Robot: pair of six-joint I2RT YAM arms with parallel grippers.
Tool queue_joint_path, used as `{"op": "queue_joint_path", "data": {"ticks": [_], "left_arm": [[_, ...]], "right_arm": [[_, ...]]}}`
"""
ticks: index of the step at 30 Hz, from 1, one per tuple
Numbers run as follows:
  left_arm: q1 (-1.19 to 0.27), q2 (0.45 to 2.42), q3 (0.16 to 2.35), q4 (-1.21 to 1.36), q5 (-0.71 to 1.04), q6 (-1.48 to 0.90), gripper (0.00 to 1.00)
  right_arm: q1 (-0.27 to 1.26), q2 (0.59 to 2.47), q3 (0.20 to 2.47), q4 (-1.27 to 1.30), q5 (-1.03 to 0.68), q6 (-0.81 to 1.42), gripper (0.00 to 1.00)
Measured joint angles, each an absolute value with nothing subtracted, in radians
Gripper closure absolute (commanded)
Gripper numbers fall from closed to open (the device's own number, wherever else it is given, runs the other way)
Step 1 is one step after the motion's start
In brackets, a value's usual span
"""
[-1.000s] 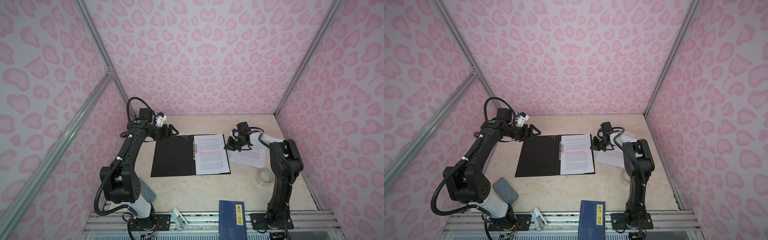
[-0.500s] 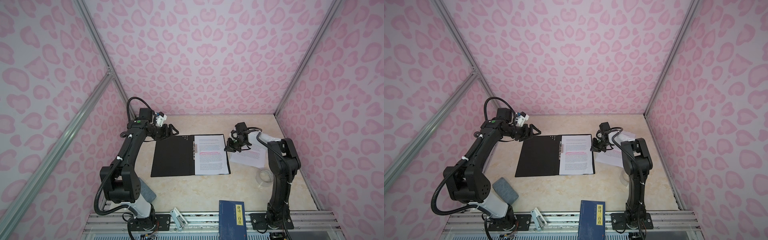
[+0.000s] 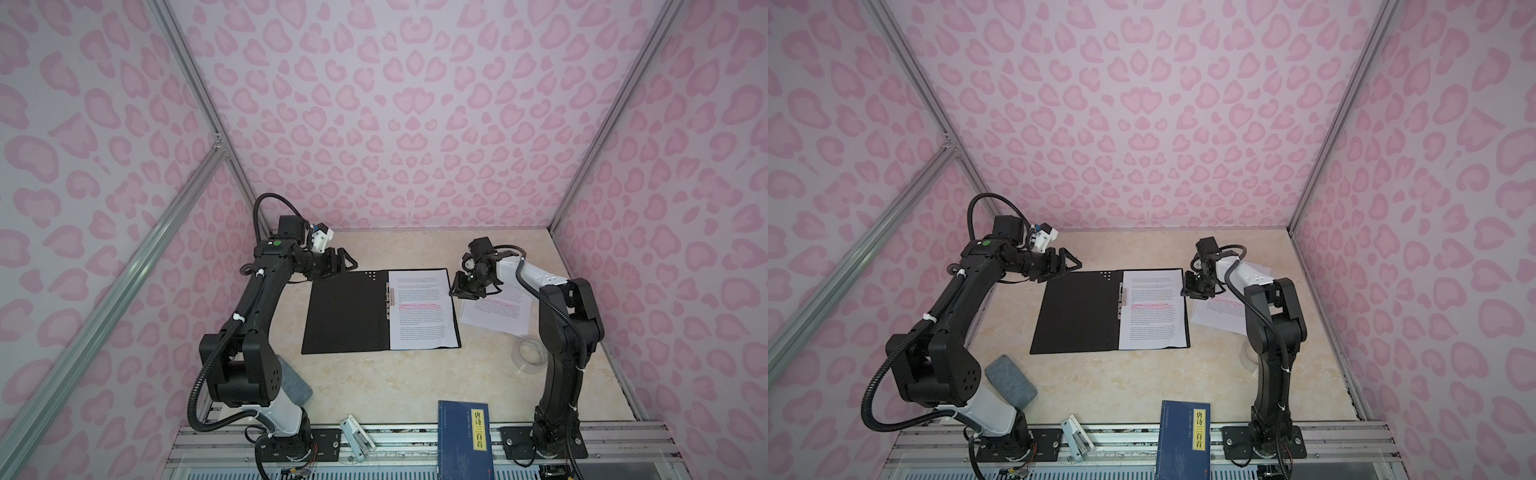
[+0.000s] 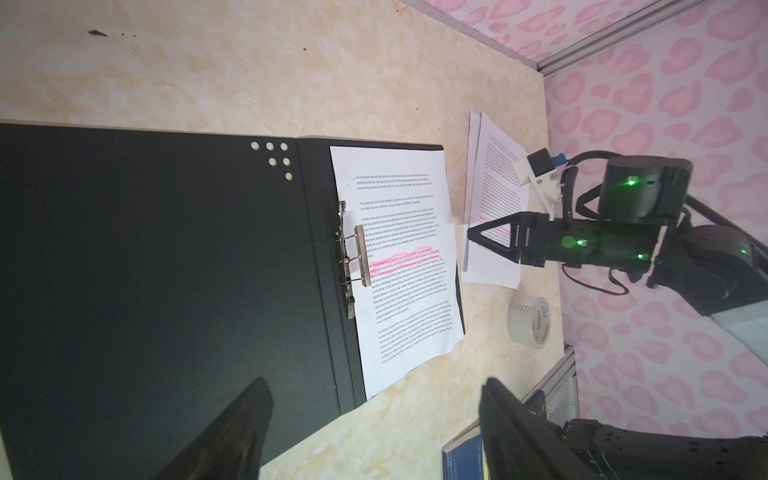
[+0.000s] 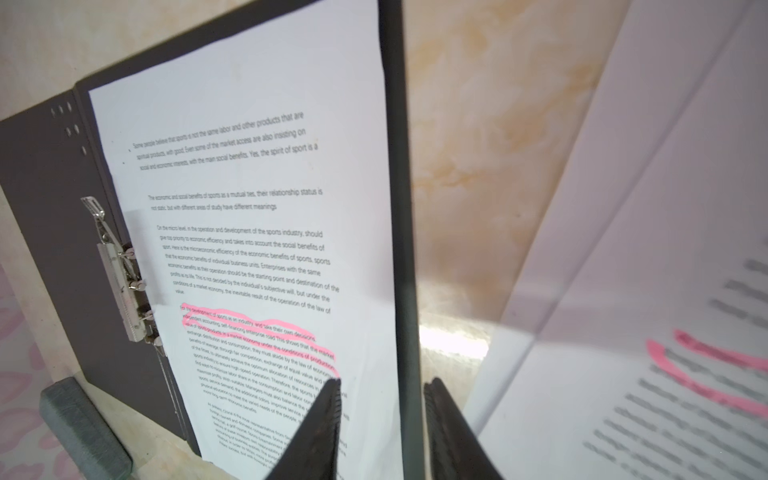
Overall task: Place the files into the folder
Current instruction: 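Lower the sheet onto the folder under the clip and open the right gripper, then move the right gripper back to the remaining white papers and grasp an edge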
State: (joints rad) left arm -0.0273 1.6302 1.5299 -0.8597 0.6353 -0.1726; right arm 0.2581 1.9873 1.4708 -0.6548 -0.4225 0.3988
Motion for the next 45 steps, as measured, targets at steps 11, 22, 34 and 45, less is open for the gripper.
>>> {"op": "queue_joint_path", "data": {"ticks": [11, 22, 34, 45], "left_arm": [[-0.138, 1.559, 1.545, -0.884, 0.573, -0.036, 0.18], [-0.216, 1.587, 1.529, -0.917, 0.615, 0.080, 0.19], [-0.231, 1.612, 1.492, -0.942, 0.639, 0.113, 0.19], [-0.233, 1.612, 1.484, -0.943, 0.644, 0.112, 0.19]], "right_arm": [[-0.013, 1.703, 1.257, -0.674, -0.293, 0.374, 0.55], [-0.233, 1.737, 1.121, -0.617, -0.250, 0.386, 0.45], [-0.237, 1.835, 1.152, -0.577, -0.197, 0.391, 0.45], [-0.203, 1.891, 1.214, -0.582, -0.134, 0.349, 0.54]]}}
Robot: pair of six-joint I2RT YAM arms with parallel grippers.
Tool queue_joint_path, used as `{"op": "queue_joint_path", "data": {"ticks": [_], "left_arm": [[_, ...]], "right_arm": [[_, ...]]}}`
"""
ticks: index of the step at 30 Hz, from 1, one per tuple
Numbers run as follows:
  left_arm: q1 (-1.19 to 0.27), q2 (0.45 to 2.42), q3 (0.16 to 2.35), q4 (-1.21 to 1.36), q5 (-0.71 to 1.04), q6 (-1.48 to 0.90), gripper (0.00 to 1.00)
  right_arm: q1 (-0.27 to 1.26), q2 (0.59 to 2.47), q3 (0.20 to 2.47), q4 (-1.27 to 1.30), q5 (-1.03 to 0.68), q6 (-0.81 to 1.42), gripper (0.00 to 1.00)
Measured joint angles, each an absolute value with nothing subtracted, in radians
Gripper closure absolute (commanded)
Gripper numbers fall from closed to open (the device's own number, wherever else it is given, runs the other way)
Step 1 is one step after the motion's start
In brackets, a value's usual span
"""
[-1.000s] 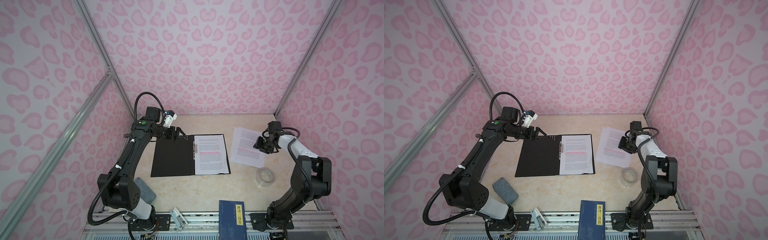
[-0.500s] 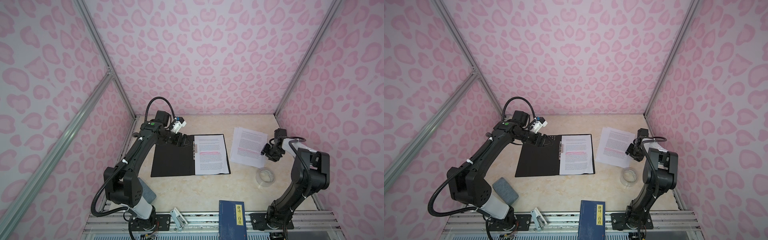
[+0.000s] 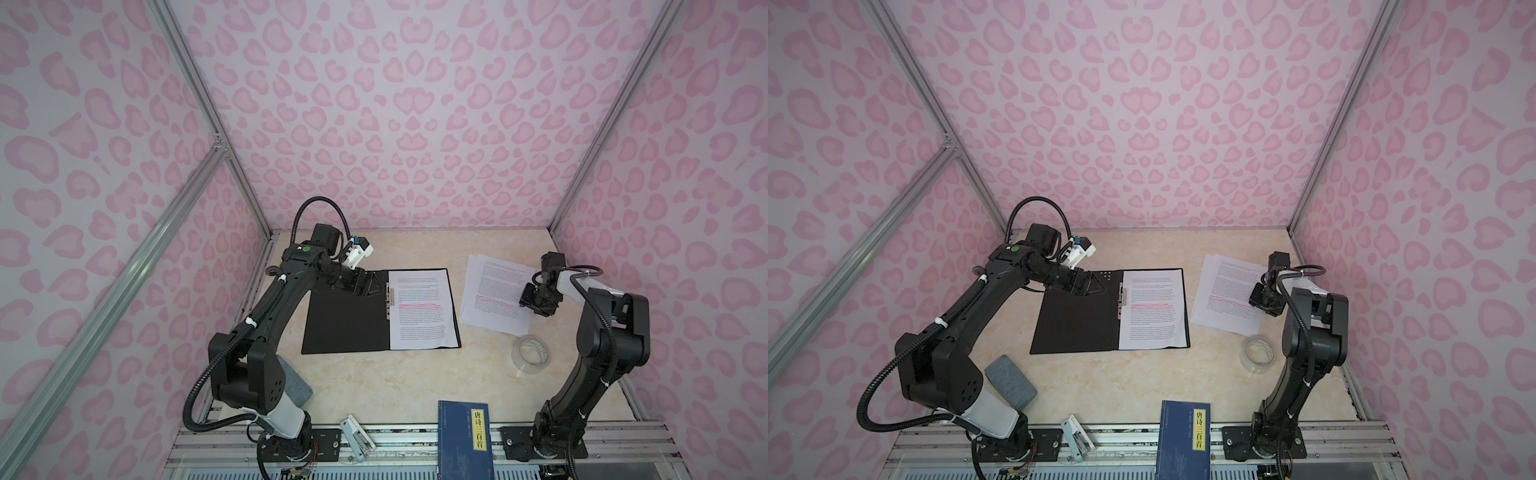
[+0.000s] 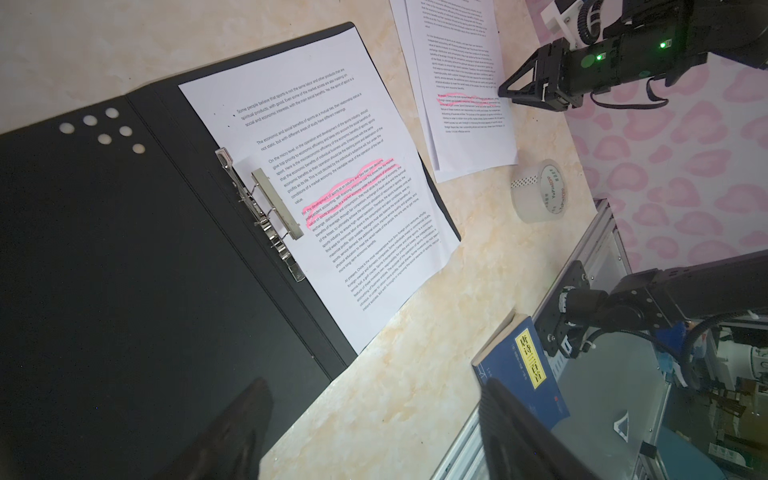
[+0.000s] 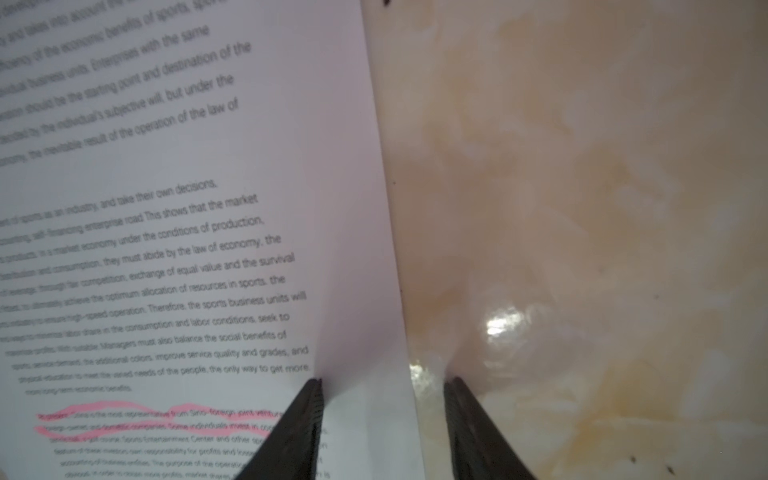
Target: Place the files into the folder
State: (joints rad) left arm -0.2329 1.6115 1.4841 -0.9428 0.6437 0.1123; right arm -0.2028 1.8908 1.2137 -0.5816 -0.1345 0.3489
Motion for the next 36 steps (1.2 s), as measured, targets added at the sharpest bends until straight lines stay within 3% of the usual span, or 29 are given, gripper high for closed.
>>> {"op": "queue_joint_path", "data": {"ticks": [12, 17, 20, 27, 31, 36], "left_arm": [[-0.233, 1.612, 1.484, -0.945, 0.643, 0.113, 0.19], [-0.233, 1.612, 1.483, -0.945, 0.643, 0.113, 0.19], [-0.233, 1.612, 1.482, -0.945, 0.643, 0.113, 0.19], [-0.237, 1.614, 1.481, -0.945, 0.644, 0.112, 0.19], [-0.274, 1.653, 1.519, -0.948, 0.633, 0.111, 0.19], [-0.392, 1.780, 1.666, -0.942, 0.602, 0.081, 0.19]], "right_arm": [[-0.206, 1.881, 1.196, -0.574, -0.091, 0.329, 0.78], [-0.210, 1.865, 1.190, -0.580, -0.098, 0.325, 0.95], [-0.212, 1.847, 1.191, -0.582, -0.102, 0.321, 1.00], [-0.218, 1.830, 1.195, -0.591, -0.117, 0.311, 1.00], [-0.222, 1.820, 1.195, -0.593, -0.133, 0.315, 0.72], [-0.245, 1.815, 1.190, -0.582, -0.155, 0.330, 0.59]]}}
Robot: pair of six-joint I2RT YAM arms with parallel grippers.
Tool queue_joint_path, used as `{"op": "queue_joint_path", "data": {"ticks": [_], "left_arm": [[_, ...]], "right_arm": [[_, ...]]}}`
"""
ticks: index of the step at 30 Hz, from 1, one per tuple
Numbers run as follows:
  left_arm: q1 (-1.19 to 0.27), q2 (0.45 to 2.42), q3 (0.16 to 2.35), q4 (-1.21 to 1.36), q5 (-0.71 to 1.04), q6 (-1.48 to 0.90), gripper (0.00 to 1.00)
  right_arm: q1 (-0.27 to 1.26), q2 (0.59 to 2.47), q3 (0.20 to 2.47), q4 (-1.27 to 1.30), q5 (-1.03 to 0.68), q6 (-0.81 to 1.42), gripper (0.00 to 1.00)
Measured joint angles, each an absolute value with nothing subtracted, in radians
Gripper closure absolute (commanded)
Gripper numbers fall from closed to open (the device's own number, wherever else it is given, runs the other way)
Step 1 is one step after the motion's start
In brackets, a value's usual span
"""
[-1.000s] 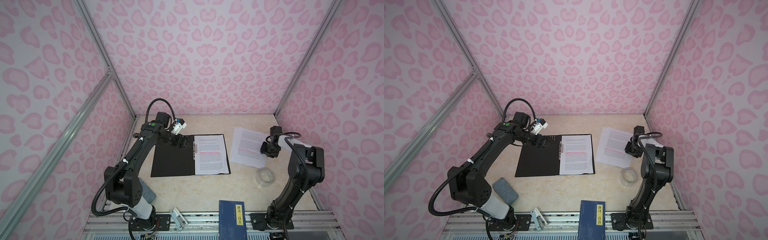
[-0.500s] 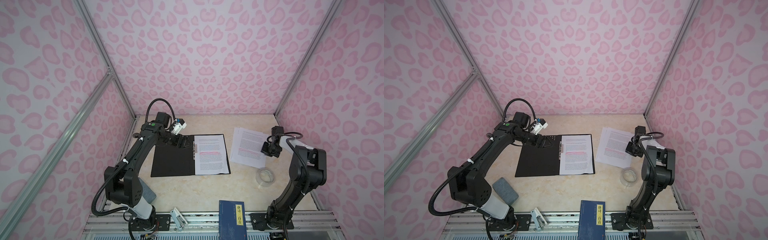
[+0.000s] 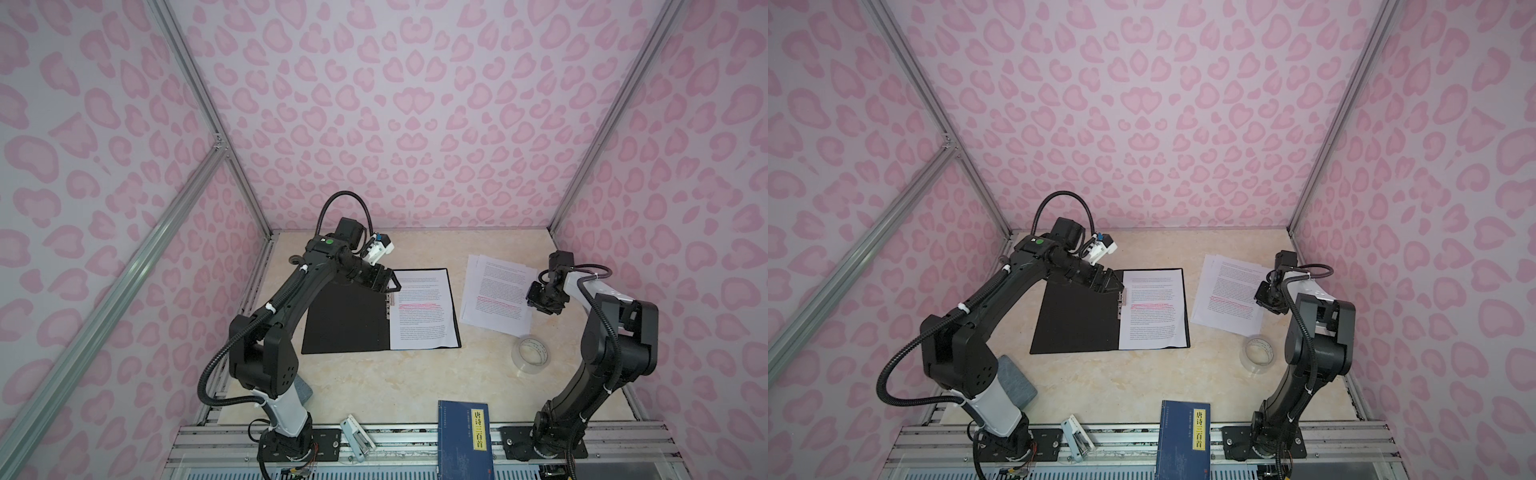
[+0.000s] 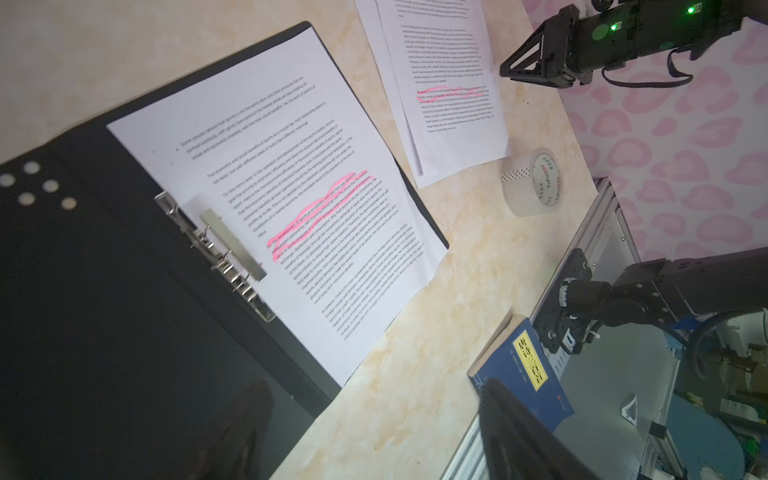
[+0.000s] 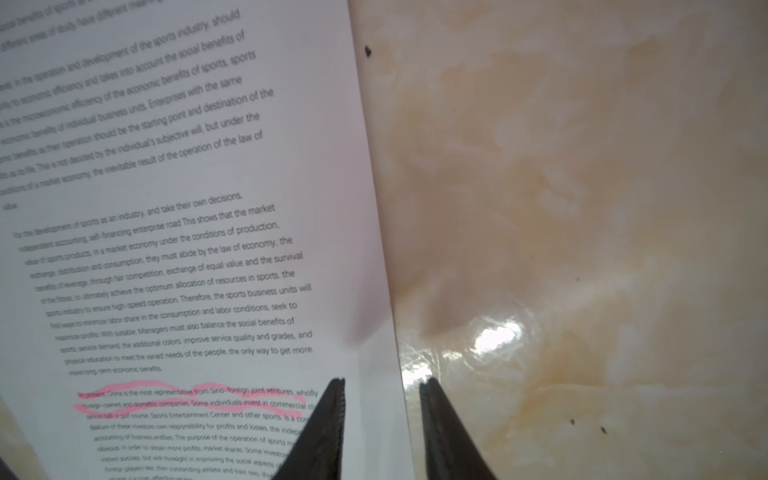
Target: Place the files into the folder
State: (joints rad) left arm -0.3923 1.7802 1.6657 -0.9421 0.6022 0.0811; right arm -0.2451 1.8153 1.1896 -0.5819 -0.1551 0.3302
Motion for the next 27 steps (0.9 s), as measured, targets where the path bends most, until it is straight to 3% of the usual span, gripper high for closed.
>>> {"op": "queue_joint_path", "data": {"ticks": [13, 27], "left_arm": [[-0.667, 2.344, 2.279, -0.952, 0.521, -0.096, 0.21], [-0.775, 2.579, 2.399, -0.903, 0.509, -0.269, 0.21]], "right_arm": [[-0.285, 1.745, 1.089, -0.531, -0.210, 0.385, 0.54], [-0.315, 1.818, 1.113, -0.488, -0.277, 0.356, 0.55]]}}
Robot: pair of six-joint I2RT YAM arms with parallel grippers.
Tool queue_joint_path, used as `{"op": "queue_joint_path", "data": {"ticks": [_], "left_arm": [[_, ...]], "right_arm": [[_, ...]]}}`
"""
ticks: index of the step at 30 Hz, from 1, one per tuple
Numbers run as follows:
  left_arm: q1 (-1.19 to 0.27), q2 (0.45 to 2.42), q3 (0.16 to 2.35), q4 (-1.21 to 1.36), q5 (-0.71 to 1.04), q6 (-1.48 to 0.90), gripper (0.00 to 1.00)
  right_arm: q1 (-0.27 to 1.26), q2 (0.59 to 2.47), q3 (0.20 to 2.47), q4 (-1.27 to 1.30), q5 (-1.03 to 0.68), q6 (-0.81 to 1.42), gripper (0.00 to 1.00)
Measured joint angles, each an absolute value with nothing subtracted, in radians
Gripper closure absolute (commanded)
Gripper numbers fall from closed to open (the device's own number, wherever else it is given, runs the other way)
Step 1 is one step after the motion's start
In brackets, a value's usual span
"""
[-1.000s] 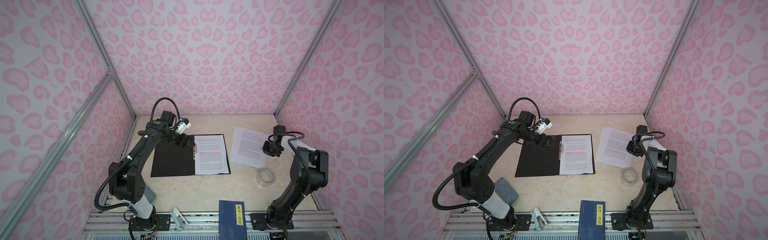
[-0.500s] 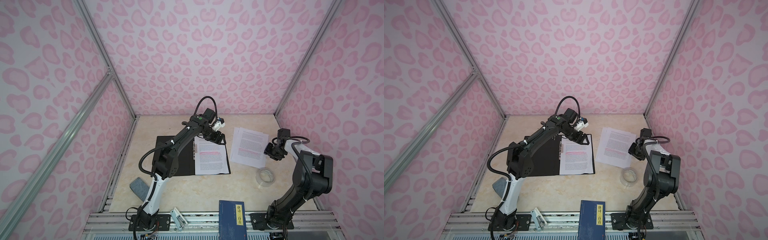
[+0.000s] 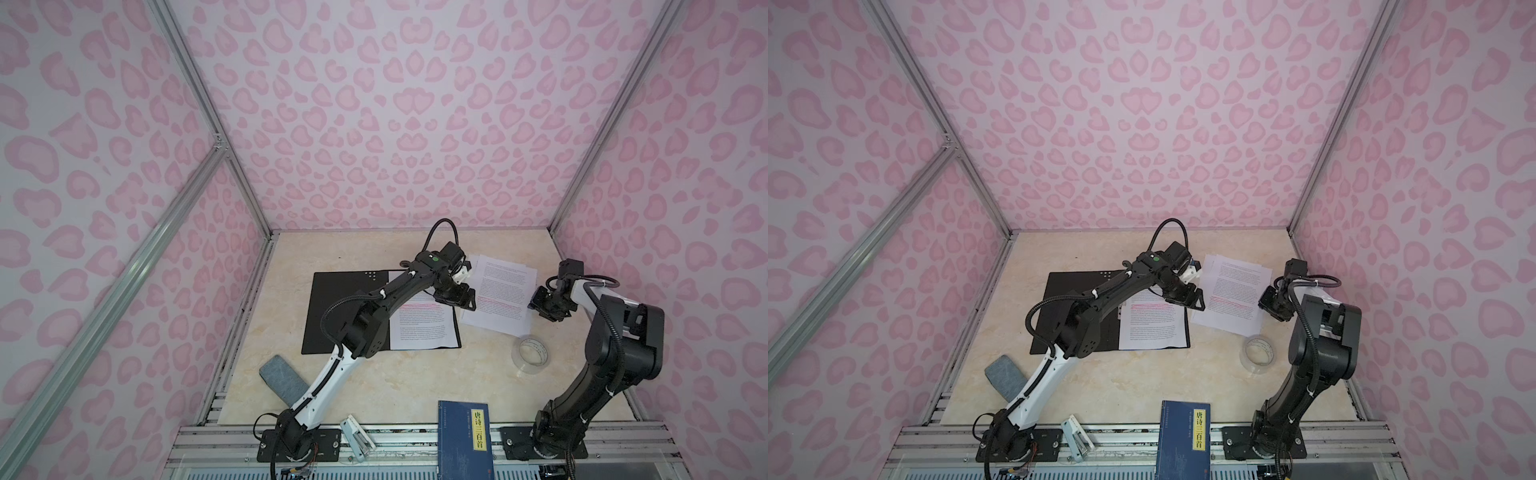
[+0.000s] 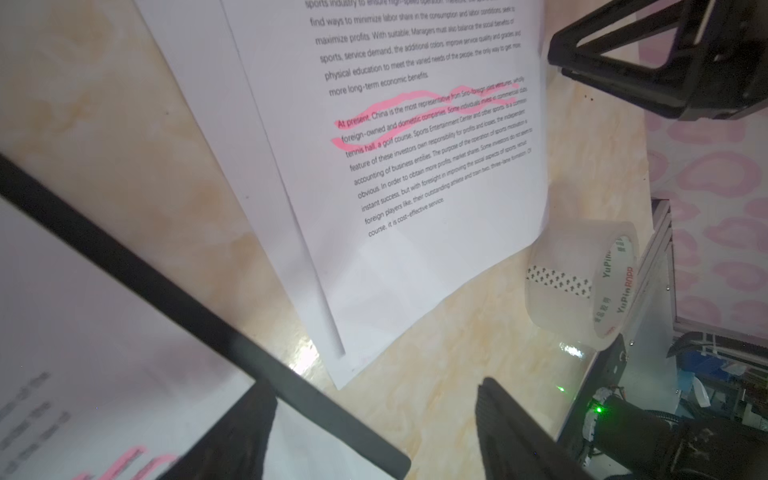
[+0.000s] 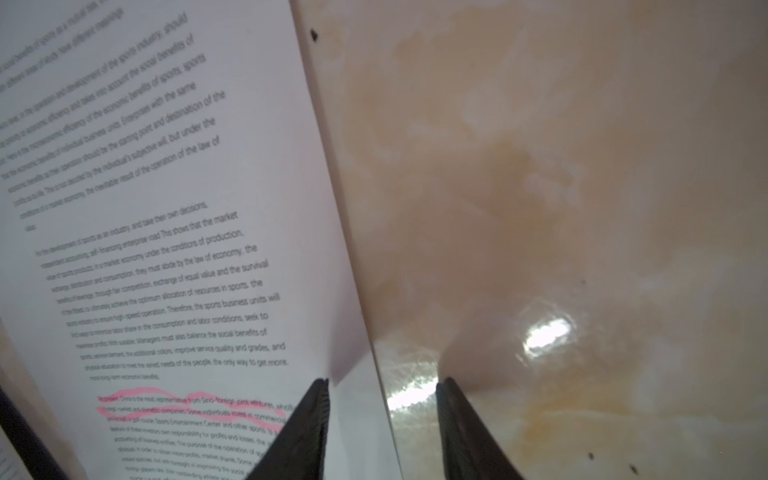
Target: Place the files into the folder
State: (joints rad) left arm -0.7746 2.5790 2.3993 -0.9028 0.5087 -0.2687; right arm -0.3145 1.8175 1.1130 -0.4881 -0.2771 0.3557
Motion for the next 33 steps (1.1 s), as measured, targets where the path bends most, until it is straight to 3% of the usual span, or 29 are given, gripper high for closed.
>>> {"op": "queue_joint_path", "data": {"ticks": [33], "left_arm": [[-0.787, 2.666, 2.448, -0.865, 0.606, -0.350, 0.29]], "right_arm": [[-0.252, 1.869, 1.157, -0.462, -0.369, 0.318, 0.58]]}}
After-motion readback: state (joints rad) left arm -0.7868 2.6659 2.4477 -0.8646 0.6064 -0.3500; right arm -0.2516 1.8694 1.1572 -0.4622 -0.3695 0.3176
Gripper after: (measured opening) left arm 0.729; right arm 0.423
